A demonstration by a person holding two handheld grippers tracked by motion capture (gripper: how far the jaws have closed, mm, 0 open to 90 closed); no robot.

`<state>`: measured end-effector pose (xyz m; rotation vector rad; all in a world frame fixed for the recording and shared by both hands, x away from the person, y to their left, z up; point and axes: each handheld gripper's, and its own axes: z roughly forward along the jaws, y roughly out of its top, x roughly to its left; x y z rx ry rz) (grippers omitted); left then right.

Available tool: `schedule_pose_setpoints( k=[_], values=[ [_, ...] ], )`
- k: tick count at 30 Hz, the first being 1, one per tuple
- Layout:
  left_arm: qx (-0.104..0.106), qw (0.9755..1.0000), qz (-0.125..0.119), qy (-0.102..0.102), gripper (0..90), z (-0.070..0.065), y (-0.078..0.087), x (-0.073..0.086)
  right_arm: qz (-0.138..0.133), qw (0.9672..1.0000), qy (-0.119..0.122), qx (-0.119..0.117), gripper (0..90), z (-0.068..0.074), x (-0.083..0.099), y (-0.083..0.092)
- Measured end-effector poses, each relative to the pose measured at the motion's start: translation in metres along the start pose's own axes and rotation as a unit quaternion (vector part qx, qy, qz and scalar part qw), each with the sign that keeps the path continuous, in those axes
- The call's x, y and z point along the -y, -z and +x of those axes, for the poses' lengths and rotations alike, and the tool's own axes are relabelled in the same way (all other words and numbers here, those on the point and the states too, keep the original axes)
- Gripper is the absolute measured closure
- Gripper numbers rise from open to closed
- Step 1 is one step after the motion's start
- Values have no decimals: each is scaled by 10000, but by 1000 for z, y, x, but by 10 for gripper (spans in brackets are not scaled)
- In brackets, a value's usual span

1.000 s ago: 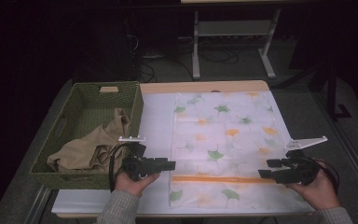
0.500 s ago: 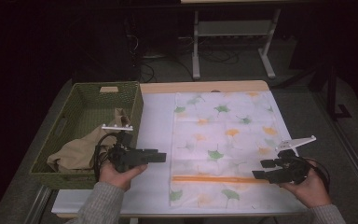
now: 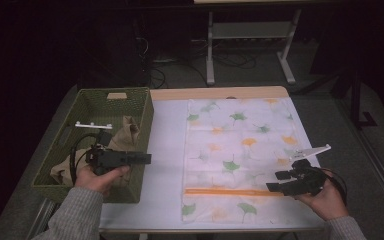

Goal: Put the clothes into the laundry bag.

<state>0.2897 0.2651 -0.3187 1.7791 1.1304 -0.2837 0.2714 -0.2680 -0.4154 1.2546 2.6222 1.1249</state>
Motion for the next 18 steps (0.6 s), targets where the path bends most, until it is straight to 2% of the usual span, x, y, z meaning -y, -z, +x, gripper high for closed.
schedule_pose_setpoints(
  k=[2, 5, 9, 11, 15, 18],
  values=[
    [-42, 9999, -54, 75, 301, 5, 7, 0, 27, 10000, 5, 15, 360, -1, 0, -2],
    [-256, 9996, -62, 113, 300, 11, 16, 0, 46, 10000, -15, -4, 361, 0, 0, -4],
    [-419, 9988, -161, 184, 295, 20, 31, -1, 82, 10000, 18, -28, 359, -1, -2, -7],
    [-584, 9978, -183, 242, 289, 25, 39, -2, 97, 9999, 23, -29, 358, -1, -3, -8],
    [-744, 9961, -294, 374, 278, 36, 53, -2, 108, 9999, 22, -38, 358, -2, -4, -9],
    [-955, 9941, -261, 433, 275, 45, 61, -2, 98, 9999, 0, -47, 358, -3, -5, -8]
  ],
)
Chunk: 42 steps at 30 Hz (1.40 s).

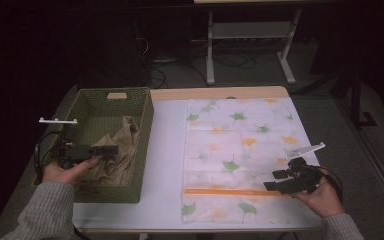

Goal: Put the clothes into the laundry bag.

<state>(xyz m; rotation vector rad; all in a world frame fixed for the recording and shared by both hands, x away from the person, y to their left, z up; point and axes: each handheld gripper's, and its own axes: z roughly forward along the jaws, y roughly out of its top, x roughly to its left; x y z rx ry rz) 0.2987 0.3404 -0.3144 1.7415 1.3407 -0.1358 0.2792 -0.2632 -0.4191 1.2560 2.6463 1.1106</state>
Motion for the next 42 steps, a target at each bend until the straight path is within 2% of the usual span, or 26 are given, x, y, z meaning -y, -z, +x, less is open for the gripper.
schedule_pose_setpoints(
  k=[6, 7, 9, 11, 13, 17, 20, 24, 28, 30, 32, 35, 37, 40, 42],
  values=[
    [-374, 9991, 106, 182, 265, 18, 8, -1, 24, 10000, -26, -17, 358, -2, 0, 0],
    [-471, 9986, 127, 201, 262, 21, 10, -1, 23, 10000, -22, -18, 358, -2, 0, 0],
    [-533, 9979, 162, 317, 251, 28, 12, 0, 27, 10000, -14, -25, 358, -2, -1, -1],
    [-726, 9965, 190, 355, 250, 33, 15, 1, 48, 10000, -13, -29, 358, -3, -1, -2],
    [-811, 9956, 242, 396, 244, 38, 18, 3, 53, 10000, -19, -35, 358, -3, -1, -2],
    [-1077, 9918, 394, 557, 231, 48, 21, 5, 68, 10000, -17, -54, 358, -3, -2, -3],
    [-1312, 9879, 578, 588, 226, 52, 20, 6, 97, 9999, -19, -80, 359, -3, -3, -5],
    [-1348, 9845, 914, 647, 232, 56, 11, 6, 153, 9998, -26, -116, 360, -3, -4, -7],
    [-1316, 9833, 1092, 628, 231, 56, -1, 3, 172, 9998, -17, -128, 360, -3, -6, -9],
    [-1234, 9825, 1238, 639, 226, 55, -8, 2, 170, 9998, -19, -141, 360, -2, -7, -9],
    [-1211, 9801, 1429, 655, 205, 54, -17, 0, 182, 9997, -8, -148, 359, -3, -7, -10],
    [-1242, 9772, 1585, 670, 193, 54, -27, -3, 200, 9997, -6, -157, 358, -2, -8, -11],
    [-1313, 9739, 1720, 683, 191, 54, -34, -5, 209, 9996, 9, -168, 357, -2, -8, -11],
    [-1472, 9676, 1924, 707, 196, 53, -42, -8, 217, 9996, 18, -166, 356, -1, -9, -11],
    [-1590, 9621, 2118, 648, 220, 52, -48, -9, 210, 9996, 31, -166, 356, -1, -9, -11]
  ],
)
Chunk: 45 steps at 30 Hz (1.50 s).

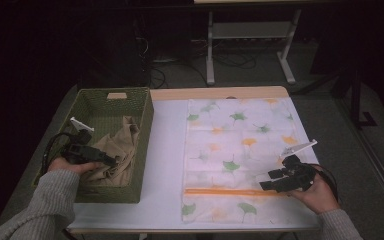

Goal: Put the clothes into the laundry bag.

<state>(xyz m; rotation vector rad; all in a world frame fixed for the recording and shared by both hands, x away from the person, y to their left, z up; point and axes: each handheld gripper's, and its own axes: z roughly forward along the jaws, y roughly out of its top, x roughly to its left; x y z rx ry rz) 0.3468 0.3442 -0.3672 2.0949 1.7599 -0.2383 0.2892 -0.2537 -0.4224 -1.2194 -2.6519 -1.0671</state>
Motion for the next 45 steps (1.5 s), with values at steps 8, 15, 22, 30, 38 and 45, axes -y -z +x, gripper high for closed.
schedule_pose_setpoints(
  k=[8, 15, 22, 30, 38, 45],
  values=[
    [-276, 9989, 350, -162, 344, -8, -8, -4, 21, 10000, 26, -2, 355, 0, 0, -1],
    [-369, 9967, 591, -416, 636, -14, -13, -5, 18, 9999, 99, 17, 352, 2, -2, -2],
    [-330, 9967, 434, -596, 813, -14, -7, 0, 32, 9997, 243, 54, 350, 4, -7, -2],
    [677, 9961, -324, -460, 842, -6, 18, 16, 44, 9982, 599, 27, 352, 13, -29, -3],
    [1125, 9891, -693, -648, 844, -13, 36, 25, 176, 9960, 879, 4, 350, 18, -45, -5],
    [887, 9927, -458, -672, 769, -16, 22, 19, 300, 9949, 963, 33, 348, 23, -47, -11]
  ],
)
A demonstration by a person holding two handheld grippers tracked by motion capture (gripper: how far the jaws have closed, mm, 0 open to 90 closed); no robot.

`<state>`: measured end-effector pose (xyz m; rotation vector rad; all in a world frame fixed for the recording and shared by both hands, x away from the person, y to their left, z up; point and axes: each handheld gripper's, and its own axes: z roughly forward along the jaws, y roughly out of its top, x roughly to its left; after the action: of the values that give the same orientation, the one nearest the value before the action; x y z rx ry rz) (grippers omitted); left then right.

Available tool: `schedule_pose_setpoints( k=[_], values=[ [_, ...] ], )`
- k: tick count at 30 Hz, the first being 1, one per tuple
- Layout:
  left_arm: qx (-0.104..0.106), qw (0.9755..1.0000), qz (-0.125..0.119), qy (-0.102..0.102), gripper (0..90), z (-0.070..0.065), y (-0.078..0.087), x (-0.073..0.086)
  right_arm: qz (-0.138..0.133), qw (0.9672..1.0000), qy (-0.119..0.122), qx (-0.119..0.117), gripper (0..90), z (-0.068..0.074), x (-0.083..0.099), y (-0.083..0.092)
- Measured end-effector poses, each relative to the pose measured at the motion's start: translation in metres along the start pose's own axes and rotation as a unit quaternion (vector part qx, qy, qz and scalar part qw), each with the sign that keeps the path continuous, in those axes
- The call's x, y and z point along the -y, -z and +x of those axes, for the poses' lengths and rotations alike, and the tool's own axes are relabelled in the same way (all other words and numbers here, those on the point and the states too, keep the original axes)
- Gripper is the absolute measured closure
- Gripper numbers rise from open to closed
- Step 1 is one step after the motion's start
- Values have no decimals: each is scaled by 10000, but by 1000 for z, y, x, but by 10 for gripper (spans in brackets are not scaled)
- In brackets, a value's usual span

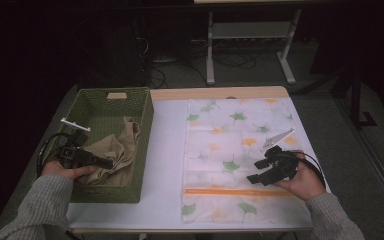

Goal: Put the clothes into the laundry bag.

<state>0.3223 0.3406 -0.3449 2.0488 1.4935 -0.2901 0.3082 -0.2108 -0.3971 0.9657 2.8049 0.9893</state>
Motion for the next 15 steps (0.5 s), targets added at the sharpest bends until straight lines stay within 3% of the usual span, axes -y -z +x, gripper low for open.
schedule_pose_setpoints(
  k=[5, 11, 15],
  values=[
    [-26, 9999, 164, 34, 666, 1, -8, -4, -19, 10000, -86, -42, 348, -3, 4, -2],
    [-75, 9983, 580, 61, 453, -1, -20, -8, 79, 9999, -59, -70, 347, -3, 3, -4],
    [-313, 9958, 857, 43, 412, -4, -30, -12, 109, 9999, -33, -70, 347, -3, 4, -5]
  ],
)
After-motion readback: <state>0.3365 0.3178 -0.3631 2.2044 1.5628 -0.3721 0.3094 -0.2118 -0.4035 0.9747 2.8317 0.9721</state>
